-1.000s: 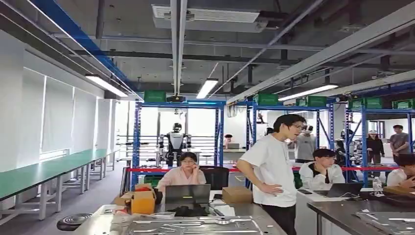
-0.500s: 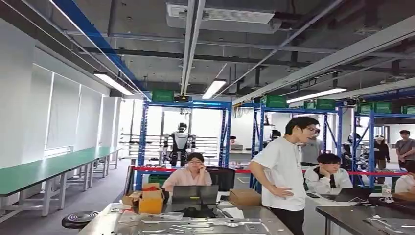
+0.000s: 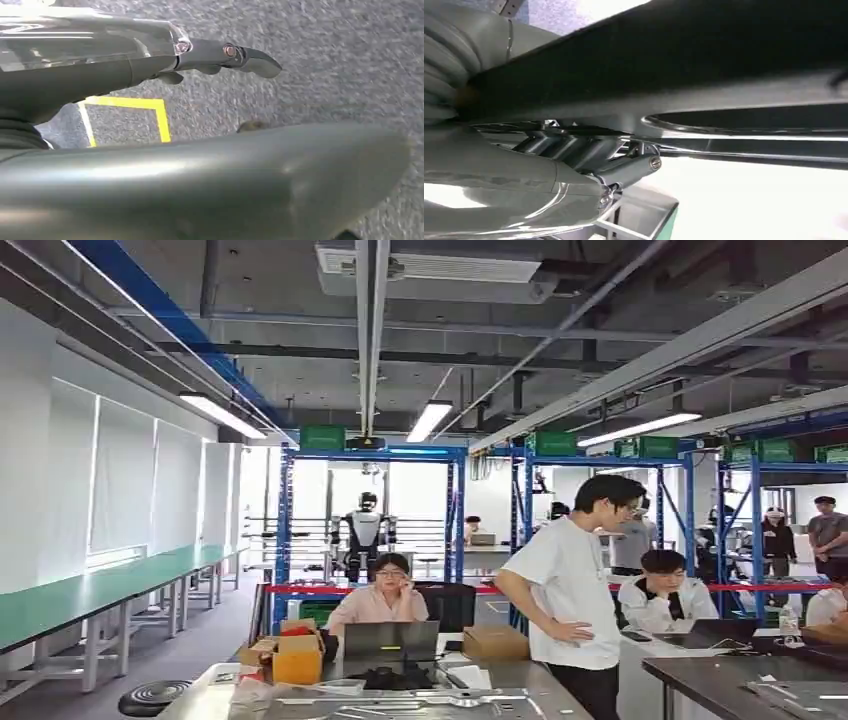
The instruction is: Take the parts from the cabinet and place them on the table.
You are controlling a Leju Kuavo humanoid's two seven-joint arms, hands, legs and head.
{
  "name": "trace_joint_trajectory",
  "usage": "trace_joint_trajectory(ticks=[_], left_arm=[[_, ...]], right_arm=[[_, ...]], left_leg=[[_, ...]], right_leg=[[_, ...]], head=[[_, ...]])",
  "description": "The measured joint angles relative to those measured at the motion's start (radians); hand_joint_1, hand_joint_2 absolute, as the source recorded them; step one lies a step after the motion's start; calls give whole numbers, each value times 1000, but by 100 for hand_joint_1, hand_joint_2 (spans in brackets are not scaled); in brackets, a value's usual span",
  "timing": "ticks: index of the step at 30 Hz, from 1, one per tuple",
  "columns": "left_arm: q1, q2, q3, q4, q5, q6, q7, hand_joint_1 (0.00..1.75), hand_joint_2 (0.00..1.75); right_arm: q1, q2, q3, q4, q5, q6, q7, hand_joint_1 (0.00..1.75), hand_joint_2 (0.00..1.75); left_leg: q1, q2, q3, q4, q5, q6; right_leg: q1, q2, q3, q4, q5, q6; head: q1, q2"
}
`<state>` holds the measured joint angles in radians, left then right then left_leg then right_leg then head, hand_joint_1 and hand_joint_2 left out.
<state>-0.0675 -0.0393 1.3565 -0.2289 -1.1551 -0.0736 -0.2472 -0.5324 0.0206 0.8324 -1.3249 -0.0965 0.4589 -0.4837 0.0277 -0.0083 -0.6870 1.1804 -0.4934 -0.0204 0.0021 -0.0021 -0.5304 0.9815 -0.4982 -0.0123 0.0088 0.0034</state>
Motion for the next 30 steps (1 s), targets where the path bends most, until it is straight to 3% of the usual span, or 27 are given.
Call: trace_joint_trajectory(ticks=[1,2,3,5,7,8,9,11,12,13,14,16,17,18,19,20,21,23,24,26,27,28,29,30], left_arm=[[-1,0,0,0,0,0,0,0,175],[-2,-1,0,0,0,0,0,0,175],[-4,-1,0,0,0,-1,0,0,175],[-4,-1,0,0,0,-1,0,0,175],[-2,0,1,0,0,0,0,0,175],[-3,0,1,0,0,0,-1,0,175],[-4,0,1,0,0,0,-1,0,175],[-5,0,1,0,0,-1,-1,0,175],[-5,0,1,0,0,-1,-1,0,175],[-5,0,1,0,0,-1,-2,0,175],[-4,0,1,0,0,-1,-2,0,175],[-4,0,1,0,0,-1,-2,0,175],[-4,-1,1,0,0,-1,-3,0,175],[-2,-5,1,0,0,-1,-4,0,175],[-2,-5,1,0,0,-1,-5,0,175],[-1,-5,2,0,0,-1,-4,0,175],[0,-6,2,0,0,-1,-6,0,175],[-3,-6,2,0,0,-1,-6,0,175],[-6,-7,2,0,0,-1,-6,0,175],[-5,-6,3,0,0,-1,-7,0,175],[-3,-6,3,0,0,-1,-7,0,175],[0,-6,3,0,0,-1,-7,0,175],[1,-6,3,0,0,-1,-7,0,175],[1,-6,3,0,0,-1,-7,0,175]], right_arm=[[-1,0,0,0,0,0,0,175,175],[-1,0,0,1,0,0,0,175,175],[-4,0,0,2,1,0,1,175,175],[-5,0,-1,2,2,0,1,175,175],[-6,1,-2,1,2,0,1,175,175],[-7,1,-3,-3,2,-3,0,175,175],[-7,1,-5,-5,3,-5,-2,175,175],[-3,1,-6,-5,1,-7,-2,175,175],[3,1,-8,-5,-2,-6,-2,175,175],[7,1,-11,-5,-5,-6,-2,175,175],[9,1,-13,-5,-8,-3,-1,175,175],[9,1,-19,-5,-23,6,1,175,175],[9,1,-23,-5,-27,8,2,175,175],[9,1,-24,-3,-29,8,3,175,175],[7,3,-25,-2,-27,7,6,175,175],[8,3,-28,-2,-22,2,7,175,175],[10,3,-30,-2,-16,-4,10,175,175],[8,5,-30,-2,-8,-8,13,175,175],[5,8,-30,-2,-7,-8,13,175,175],[5,10,-30,-1,-6,-8,14,175,175],[7,10,-29,0,-4,-8,14,175,175],[9,10,-28,2,-3,-8,14,175,175],[10,10,-27,3,-2,-8,14,175,175],[9,10,-27,3,-2,-8,14,175,175]], left_leg=[[4,3,39,-93,55,-4],[1,6,56,-115,39,-3],[0,5,68,-145,31,8],[-5,4,63,-133,22,27],[-1,3,72,-136,19,36],[-1,2,77,-138,15,42],[-1,2,81,-138,12,48],[-3,2,89,-137,2,52],[-4,2,94,-137,-3,52],[-6,4,102,-137,-9,53],[-8,5,112,-138,-16,54],[-13,9,138,-140,-33,53],[-13,13,147,-143,-40,51],[-16,16,156,-148,-42,46],[-16,18,156,-153,-46,38],[-16,25,167,-156,-47,32],[-17,28,172,-151,-40,25],[-14,25,177,-131,-58,22],[-14,22,153,-87,-78,20],[-11,19,64,58,-141,9],[-10,19,19,118,-159,5],[-7,19,-5,134,-148,1],[-5,19,-6,106,-114,-2],[-1,19,10,45,-62,-6]], right_leg=[[-3,0,12,6,-13,6],[0,-1,16,8,-23,14],[5,2,12,23,-33,21],[5,1,13,20,-33,26],[1,1,15,24,-42,35],[0,1,2,58,-52,41],[-2,1,-30,119,-75,45],[-4,1,-132,285,-137,51],[-4,1,-173,339,-145,51],[-4,1,-193,347,-129,49],[-3,1,-189,309,-90,43],[8,-7,-134,134,35,20],[19,-29,-113,67,68,4],[24,-44,-111,70,33,-2],[26,-37,-101,44,32,-11],[26,-33,-102,43,46,-10],[27,-29,-95,36,43,-14],[15,-25,-63,14,46,-15],[14,-22,-59,12,44,-18],[13,-17,-53,12,35,-22],[13,-14,-50,13,30,-21],[12,-11,-44,13,26,-20],[10,-9,-37,14,19,-17],[8,-7,-27,15,12,-13]], head=[[0,0],[-1,0],[0,0],[-2,0],[-2,0],[-2,0],[-2,0],[-2,0],[-2,0],[-2,0],[-2,0],[-2,0],[-2,0],[-1,0],[-2,0],[-1,0],[-1,0],[-1,0],[-1,0],[-2,0],[-1,0],[-2,0],[-2,0],[-2,0]])
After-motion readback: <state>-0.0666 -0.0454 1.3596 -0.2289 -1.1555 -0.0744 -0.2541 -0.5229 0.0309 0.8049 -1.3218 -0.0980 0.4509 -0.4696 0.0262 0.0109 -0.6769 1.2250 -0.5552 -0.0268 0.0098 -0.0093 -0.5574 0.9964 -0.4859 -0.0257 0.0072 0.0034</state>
